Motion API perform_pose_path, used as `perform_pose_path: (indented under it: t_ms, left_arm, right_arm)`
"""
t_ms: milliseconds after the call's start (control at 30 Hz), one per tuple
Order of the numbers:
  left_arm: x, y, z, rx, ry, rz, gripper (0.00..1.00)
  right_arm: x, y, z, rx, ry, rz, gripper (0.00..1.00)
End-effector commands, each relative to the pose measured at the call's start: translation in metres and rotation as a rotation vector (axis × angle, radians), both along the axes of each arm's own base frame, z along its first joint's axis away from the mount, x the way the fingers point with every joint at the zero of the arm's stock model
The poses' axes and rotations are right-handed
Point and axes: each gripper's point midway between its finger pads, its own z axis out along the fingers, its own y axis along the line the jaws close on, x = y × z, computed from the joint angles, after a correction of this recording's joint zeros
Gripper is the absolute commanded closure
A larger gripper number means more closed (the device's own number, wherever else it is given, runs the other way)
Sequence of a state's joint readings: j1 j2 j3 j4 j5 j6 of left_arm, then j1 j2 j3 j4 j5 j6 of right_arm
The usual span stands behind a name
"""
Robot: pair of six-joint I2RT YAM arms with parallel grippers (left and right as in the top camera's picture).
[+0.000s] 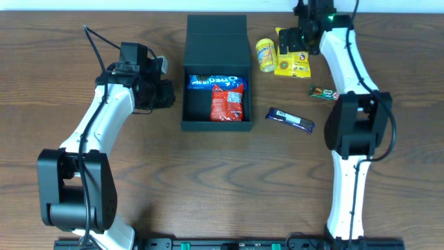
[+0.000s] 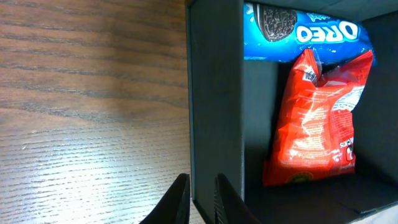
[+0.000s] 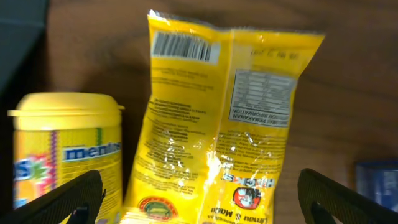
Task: Pack container
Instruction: 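Grasp the yellow chip bag with the right gripper and lift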
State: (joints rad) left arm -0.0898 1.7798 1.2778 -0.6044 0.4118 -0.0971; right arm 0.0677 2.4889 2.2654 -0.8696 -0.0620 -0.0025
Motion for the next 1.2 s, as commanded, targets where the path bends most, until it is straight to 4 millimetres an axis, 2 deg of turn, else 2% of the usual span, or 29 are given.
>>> perform_pose_path:
  t_ms: [0,100,300,533,600,733,900,1033,1167]
  left_arm:
    - [0.005,-0.001,0.013,-0.003,-0.036,-0.006,0.85]
    - [0.005,-0.001,0.014,-0.005,-0.036,-0.006,0.85]
    - [0.006,-0.001,0.014,-0.005,-0.039,-0.007,0.85]
    - [0.006,-0.001,0.014,-0.006,-0.039,-0.004,0.85]
    - [0.006,-0.001,0.014,-0.006,-0.039,-0.004,0.85]
    - [0.006,-0.001,0.014,-0.006,-0.041,-0.004,0.85]
    - [0.007,-0.001,0.014,-0.006,-0.043,-0.004,0.85]
    - [0.008,-0.001,0.015,-0.006,-0.048,-0.004,0.85]
    - [0.010,-0.001,0.016,-0.007,-0.058,-0.003,0.85]
  right_arm:
    - [0.008,-0.008,-0.004,-0.019,-0.014,-0.049,0.01]
    - [0.010,-0.008,-0.012,-0.019,-0.009,-0.050,0.01]
    - [0.009,-0.007,-0.041,-0.013,0.030,-0.073,0.01]
    - [0.013,-0.006,-0.056,-0.007,0.027,-0.087,0.02]
    - [0.012,-0.006,-0.061,-0.007,0.036,-0.087,0.11]
    - [0.009,-0.005,-0.064,-0.010,0.050,-0.084,0.41]
    - [0.009,-0.006,-0.061,-0.017,0.051,-0.087,0.52]
    - [0.015,-0.013,-0.041,-0.056,0.028,-0.098,0.63]
    - [0.025,-0.020,-0.003,-0.106,-0.032,-0.088,0.73]
